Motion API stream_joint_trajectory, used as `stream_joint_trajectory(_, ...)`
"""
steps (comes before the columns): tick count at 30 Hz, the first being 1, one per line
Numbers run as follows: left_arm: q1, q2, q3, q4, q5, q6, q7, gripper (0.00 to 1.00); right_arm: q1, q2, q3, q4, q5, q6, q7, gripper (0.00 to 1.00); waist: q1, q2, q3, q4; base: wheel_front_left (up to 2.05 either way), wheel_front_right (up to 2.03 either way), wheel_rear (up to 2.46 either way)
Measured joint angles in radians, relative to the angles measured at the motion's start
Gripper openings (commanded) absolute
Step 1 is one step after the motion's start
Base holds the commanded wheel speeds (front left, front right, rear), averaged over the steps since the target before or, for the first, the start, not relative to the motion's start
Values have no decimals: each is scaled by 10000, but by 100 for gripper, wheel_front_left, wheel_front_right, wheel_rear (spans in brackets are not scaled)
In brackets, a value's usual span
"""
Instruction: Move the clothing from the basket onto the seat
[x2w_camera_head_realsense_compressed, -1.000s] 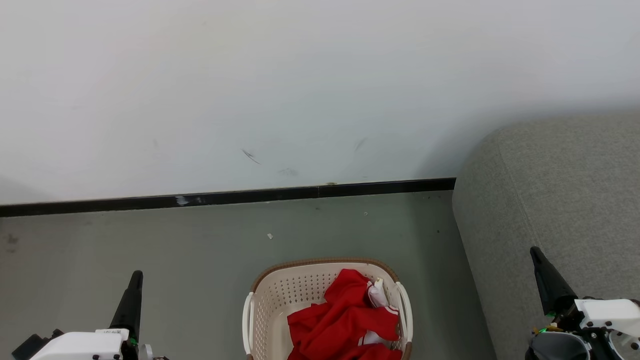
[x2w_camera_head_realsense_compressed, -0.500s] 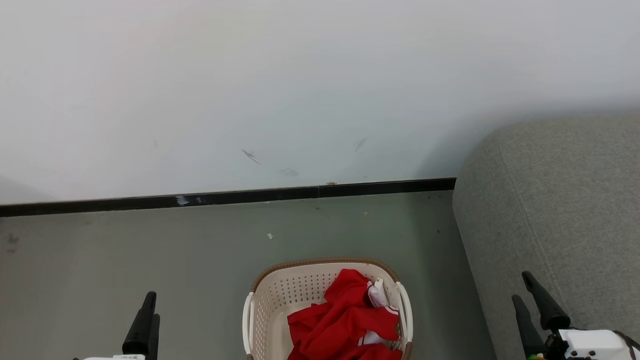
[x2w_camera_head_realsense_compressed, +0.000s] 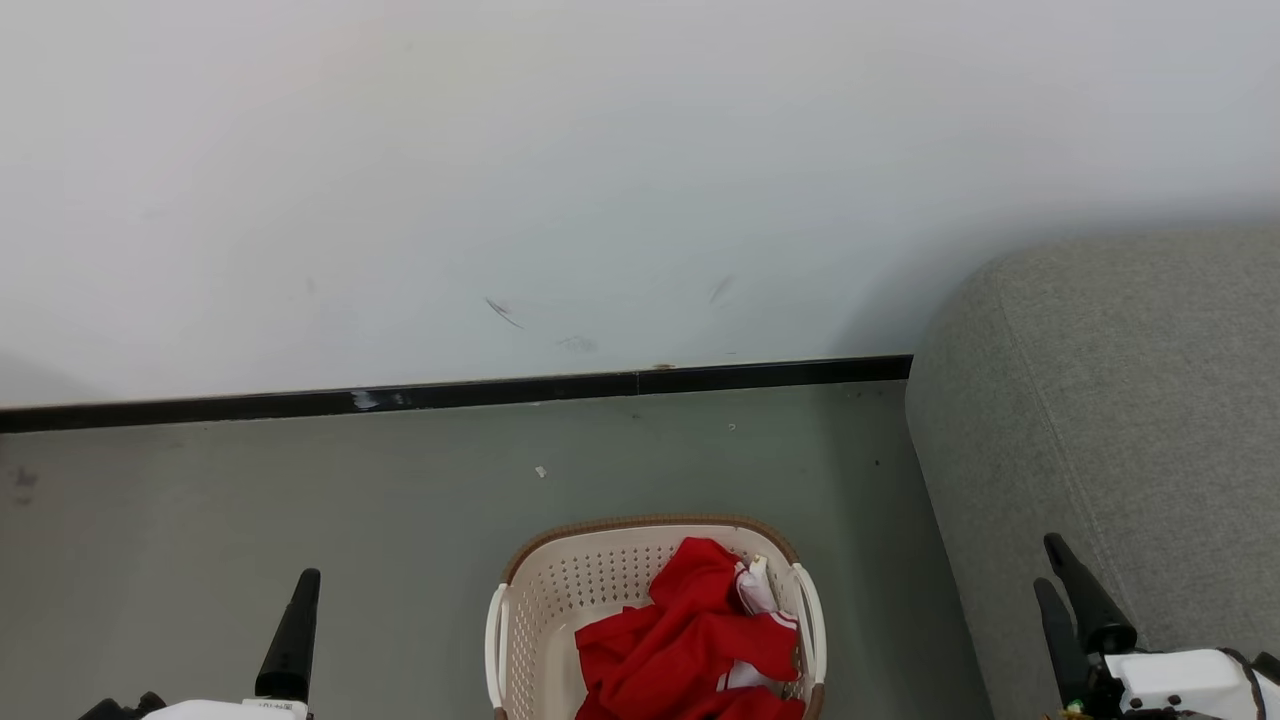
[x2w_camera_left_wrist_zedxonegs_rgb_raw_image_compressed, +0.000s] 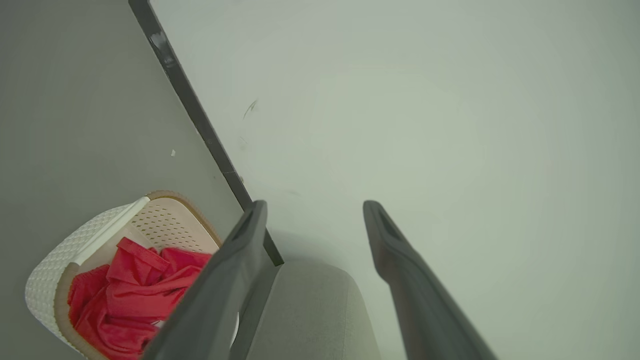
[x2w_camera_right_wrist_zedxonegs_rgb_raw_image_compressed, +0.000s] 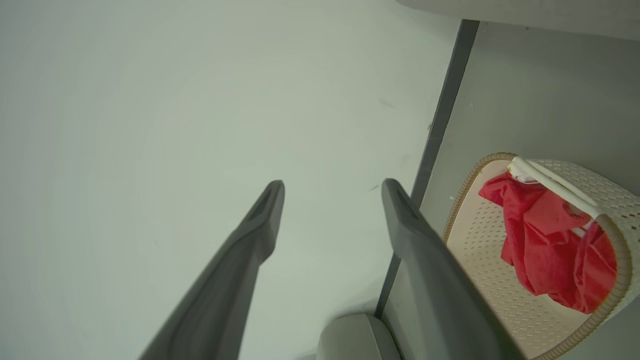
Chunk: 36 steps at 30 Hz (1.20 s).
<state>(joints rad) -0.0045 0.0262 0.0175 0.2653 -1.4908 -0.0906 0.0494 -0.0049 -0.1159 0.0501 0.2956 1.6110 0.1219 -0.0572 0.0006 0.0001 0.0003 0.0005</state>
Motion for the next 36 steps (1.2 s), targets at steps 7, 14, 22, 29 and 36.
stream_joint_trajectory(7,-60,132,-291,-174,917,-4,-291,100,-3,52,-40,-284,-1310,0,-146,100,38,0,-19,14,0,0,0)
stream_joint_trajectory(14,-102,360,-510,-420,2245,0,-531,100,-5,79,75,-591,-2932,0,-307,100,72,0,-62,37,0,0,0)
stream_joint_trajectory(22,-218,403,-780,-823,3795,150,-786,100,2,142,244,-819,-4897,2,-499,100,83,0,-105,54,0,0,0)
stream_joint_trajectory(29,-223,583,-1137,-1064,5359,403,-1051,100,15,209,295,-897,-6573,2,-667,100,68,0,-100,58,0,0,0)
stream_joint_trajectory(36,-222,635,-1446,-1122,6606,800,-1290,100,31,284,297,-934,-8034,4,-779,100,38,0,-60,59,0,0,0)
